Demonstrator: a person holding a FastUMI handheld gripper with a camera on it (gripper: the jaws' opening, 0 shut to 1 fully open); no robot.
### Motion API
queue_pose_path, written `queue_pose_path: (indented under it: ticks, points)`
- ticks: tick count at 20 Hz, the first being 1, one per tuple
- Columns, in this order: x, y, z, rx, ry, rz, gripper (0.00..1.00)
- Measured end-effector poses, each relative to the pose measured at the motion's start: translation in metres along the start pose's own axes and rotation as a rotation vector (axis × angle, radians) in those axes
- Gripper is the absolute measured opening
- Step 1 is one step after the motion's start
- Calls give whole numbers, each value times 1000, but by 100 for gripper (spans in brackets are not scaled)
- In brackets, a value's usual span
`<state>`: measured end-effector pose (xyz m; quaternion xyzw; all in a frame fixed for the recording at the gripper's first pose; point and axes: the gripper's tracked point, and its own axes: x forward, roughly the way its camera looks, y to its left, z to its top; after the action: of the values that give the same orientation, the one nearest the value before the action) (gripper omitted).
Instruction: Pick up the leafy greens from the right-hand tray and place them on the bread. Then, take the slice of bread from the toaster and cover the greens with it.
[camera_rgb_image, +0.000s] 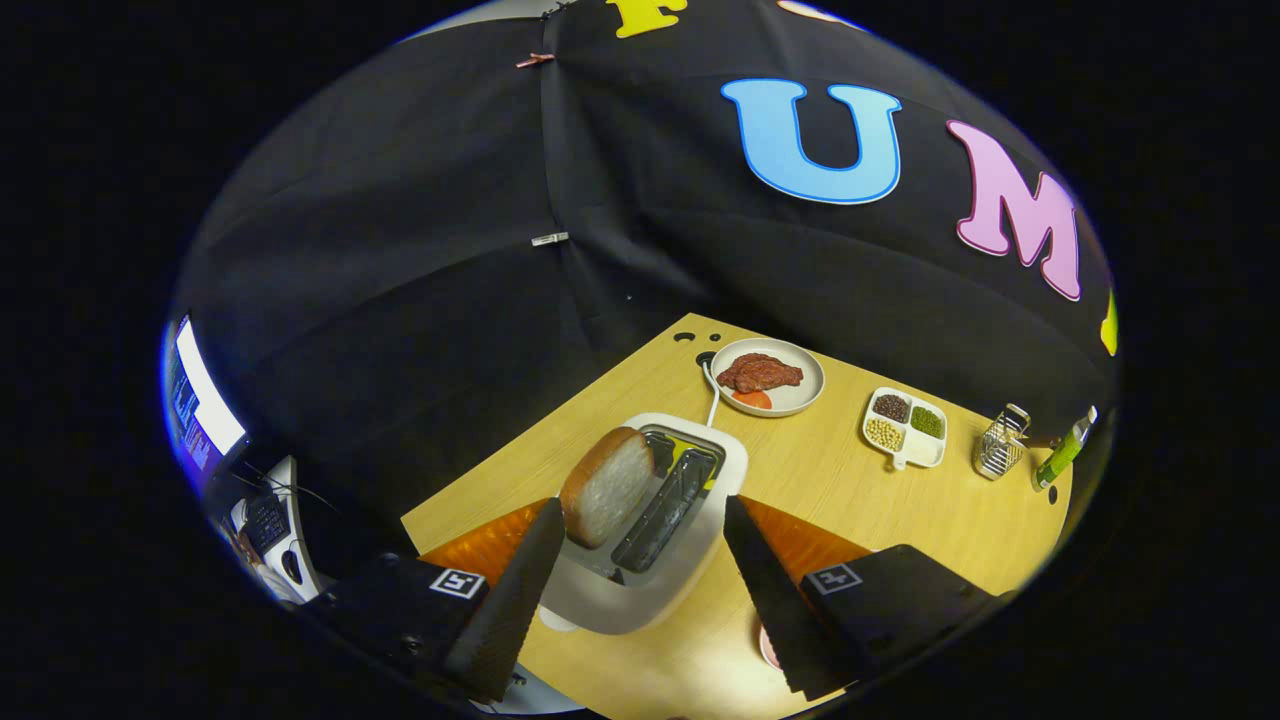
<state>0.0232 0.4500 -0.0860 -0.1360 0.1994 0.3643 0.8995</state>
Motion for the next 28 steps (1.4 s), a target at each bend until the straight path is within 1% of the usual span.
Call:
queue_pose_path:
  ticks: [4, 7, 11, 15, 17, 18, 21, 23, 24, 25, 26, 27, 28]
  points:
    - [29, 17, -2, 7, 18, -10, 99]
    - [50, 20, -5, 13, 30, -41, 99]
    - [71, 25, -12, 31, 60, -51, 98]
    - [84, 23, -22, -3, 83, -83, 81]
    - [86, 27, -22, 6, 81, -79, 71]
    - [86, 27, -22, 12, 82, -82, 62]
    - [84, 25, -23, 26, 89, -95, 43]
    - [82, 18, -26, 39, 108, -114, 33]
    - [81, 18, -26, 47, 111, -116, 24]
    - [82, 18, -26, 52, 118, -111, 20]
    - [81, 18, -27, 63, 123, -105, 19]
    - [82, 21, -27, 77, 128, -87, 16]
    - [82, 22, -26, 80, 133, -71, 16]
